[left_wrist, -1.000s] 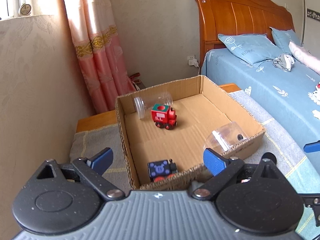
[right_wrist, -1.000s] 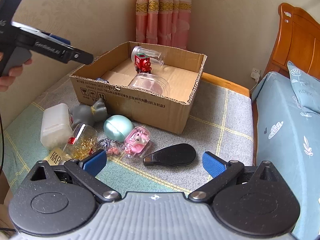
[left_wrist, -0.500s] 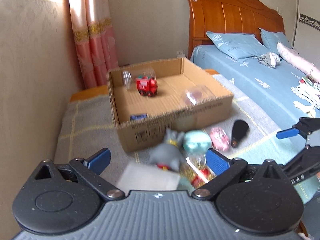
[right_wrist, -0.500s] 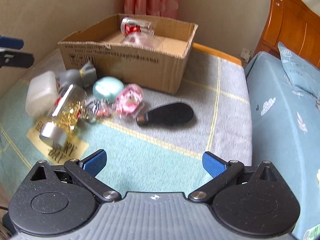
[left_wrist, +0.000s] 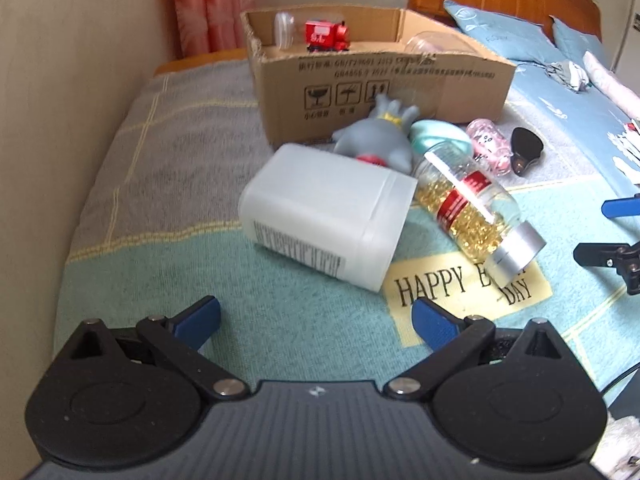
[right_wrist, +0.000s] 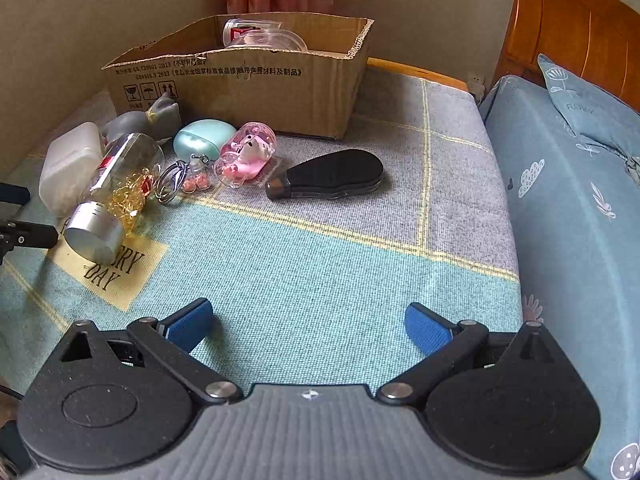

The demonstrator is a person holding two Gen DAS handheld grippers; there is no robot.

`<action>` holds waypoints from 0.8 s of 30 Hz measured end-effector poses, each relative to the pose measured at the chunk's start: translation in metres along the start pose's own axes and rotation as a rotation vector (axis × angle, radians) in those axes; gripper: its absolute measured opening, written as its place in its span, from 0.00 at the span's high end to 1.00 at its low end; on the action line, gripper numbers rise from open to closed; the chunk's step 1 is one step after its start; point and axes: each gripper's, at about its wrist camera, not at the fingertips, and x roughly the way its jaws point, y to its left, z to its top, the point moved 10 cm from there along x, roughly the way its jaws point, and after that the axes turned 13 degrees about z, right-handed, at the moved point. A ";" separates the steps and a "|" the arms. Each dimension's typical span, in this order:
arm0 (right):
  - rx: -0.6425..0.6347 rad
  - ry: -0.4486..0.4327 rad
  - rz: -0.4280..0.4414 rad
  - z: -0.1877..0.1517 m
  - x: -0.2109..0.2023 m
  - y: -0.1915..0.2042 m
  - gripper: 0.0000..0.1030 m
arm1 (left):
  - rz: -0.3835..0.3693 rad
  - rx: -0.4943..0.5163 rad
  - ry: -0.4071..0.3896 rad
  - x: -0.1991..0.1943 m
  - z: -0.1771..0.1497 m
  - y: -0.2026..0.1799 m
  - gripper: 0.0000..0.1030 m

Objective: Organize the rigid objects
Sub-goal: 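Move both tools back toward the white bottle and black oval object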

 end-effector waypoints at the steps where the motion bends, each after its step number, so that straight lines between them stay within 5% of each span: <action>1: 0.000 -0.003 0.001 0.000 0.000 0.000 0.00 | -0.005 0.011 -0.009 0.001 0.001 -0.001 0.01; 17: -0.021 -0.019 0.015 0.004 0.004 -0.001 0.00 | 0.014 0.011 -0.036 0.036 0.047 0.001 0.00; 21: -0.036 -0.012 0.027 0.007 0.005 -0.003 0.00 | 0.022 0.020 -0.046 0.026 0.047 -0.006 0.14; 24: -0.057 0.002 0.042 0.013 0.010 -0.006 0.00 | 0.046 0.023 -0.049 0.022 0.044 -0.007 0.15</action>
